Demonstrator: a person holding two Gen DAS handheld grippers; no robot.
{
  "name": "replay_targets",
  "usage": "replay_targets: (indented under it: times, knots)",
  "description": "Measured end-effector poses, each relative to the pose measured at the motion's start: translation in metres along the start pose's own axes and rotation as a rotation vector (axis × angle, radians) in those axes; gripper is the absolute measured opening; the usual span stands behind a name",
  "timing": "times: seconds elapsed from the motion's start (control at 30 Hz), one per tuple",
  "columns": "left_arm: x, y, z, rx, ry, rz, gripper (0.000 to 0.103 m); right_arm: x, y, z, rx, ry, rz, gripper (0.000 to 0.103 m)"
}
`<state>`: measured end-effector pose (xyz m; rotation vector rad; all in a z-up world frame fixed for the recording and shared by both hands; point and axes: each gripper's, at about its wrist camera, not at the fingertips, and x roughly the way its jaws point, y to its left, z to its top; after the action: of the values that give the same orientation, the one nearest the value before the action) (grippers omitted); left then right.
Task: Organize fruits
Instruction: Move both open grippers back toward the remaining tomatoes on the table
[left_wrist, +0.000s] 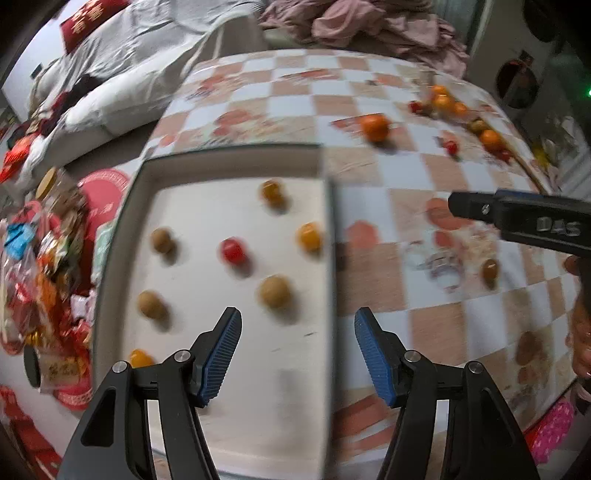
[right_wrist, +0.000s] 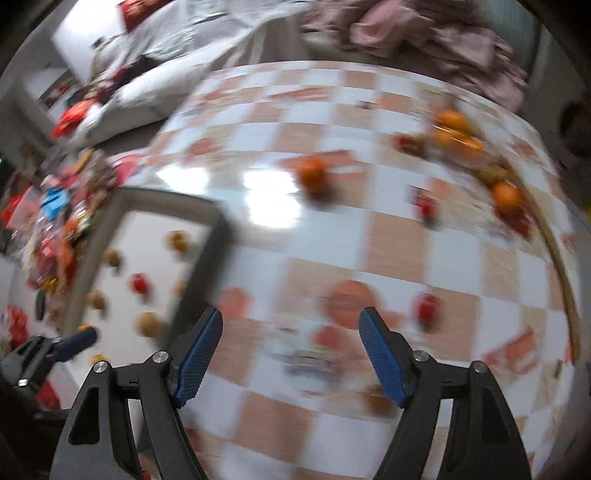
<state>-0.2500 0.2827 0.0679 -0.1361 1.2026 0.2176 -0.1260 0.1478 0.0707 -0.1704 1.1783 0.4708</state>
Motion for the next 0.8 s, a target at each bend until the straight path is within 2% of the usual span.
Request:
replay_targets:
  times: [0.13, 0.27, 0.6, 0.73, 0.8]
  knots:
    - [0.004, -0.029, 0.008, 0.026, -0.001, -0.039, 0.065, 0.009, -0.046, -0.004, 0.077, 0.023, -0.058, 0.079]
    - [0.014, -0.060, 0.008, 0.058, 0.013, -0.075, 0.065, 0.018, -0.068, -0.005, 0.088, 0.026, -0.076, 0.075]
    - [0.035, -0.112, 0.007, 0.086, 0.039, -0.128, 0.065, 0.041, -0.071, -0.001, -0.003, 0.033, -0.062, 0.042]
    - [0.041, -0.125, 0.013, 0.088, 0.036, -0.139, 0.065, 0.040, -0.076, 0.002, -0.034, 0.027, -0.066, 0.023]
    - [0.043, -0.131, 0.017, 0.089, 0.036, -0.145, 0.065, 0.039, -0.084, 0.002, -0.017, 0.026, -0.069, 0.023]
